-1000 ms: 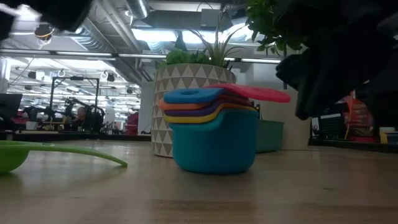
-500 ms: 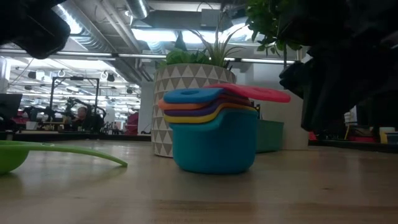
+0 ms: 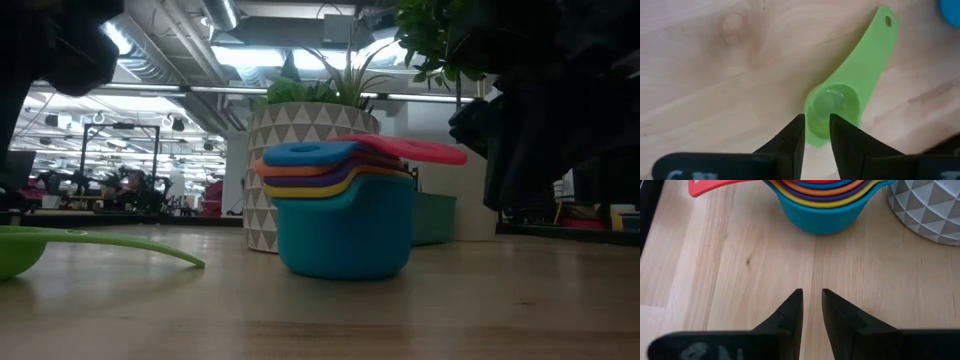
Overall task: Nest measuring cups in basket
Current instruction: Stack the green measuring cup on top of the red measuring cup
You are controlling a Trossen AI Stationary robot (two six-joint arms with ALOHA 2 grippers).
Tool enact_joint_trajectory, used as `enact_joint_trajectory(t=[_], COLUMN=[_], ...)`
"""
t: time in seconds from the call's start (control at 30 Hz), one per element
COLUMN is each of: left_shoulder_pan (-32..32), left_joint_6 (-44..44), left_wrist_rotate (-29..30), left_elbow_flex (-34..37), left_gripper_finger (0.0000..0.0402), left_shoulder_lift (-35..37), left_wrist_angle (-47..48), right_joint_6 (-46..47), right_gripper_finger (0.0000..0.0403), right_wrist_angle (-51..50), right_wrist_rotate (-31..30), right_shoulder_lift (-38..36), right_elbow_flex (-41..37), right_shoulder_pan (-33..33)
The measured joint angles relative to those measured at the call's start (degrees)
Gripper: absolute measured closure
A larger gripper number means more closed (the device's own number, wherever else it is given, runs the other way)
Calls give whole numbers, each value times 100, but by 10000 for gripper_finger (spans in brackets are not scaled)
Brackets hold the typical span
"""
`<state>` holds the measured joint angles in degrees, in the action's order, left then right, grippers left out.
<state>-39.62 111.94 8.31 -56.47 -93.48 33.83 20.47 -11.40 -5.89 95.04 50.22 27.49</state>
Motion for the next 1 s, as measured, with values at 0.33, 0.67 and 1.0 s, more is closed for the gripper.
enact_joint_trajectory(t=[0.33, 0.67, 1.0], left_shoulder_pan=[0, 7, 11], left_joint_6=[-148, -151, -368], left_wrist_rotate=[-95, -157, 316], left_elbow_flex=[4, 4, 4], left_gripper_finger=[319, 325, 394], left_shoulder_lift=[-441, -525, -526], left_wrist_angle=[-218, -233, -281], right_joint_6=[0, 2, 0], right_gripper_finger=[327, 327, 327], right_wrist_angle=[16, 50, 46], right_wrist_rotate=[-2, -2, -2], right_shoulder_lift=[2, 4, 4], right_elbow_flex=[-2, -2, -2], right_shoulder_pan=[0, 0, 1])
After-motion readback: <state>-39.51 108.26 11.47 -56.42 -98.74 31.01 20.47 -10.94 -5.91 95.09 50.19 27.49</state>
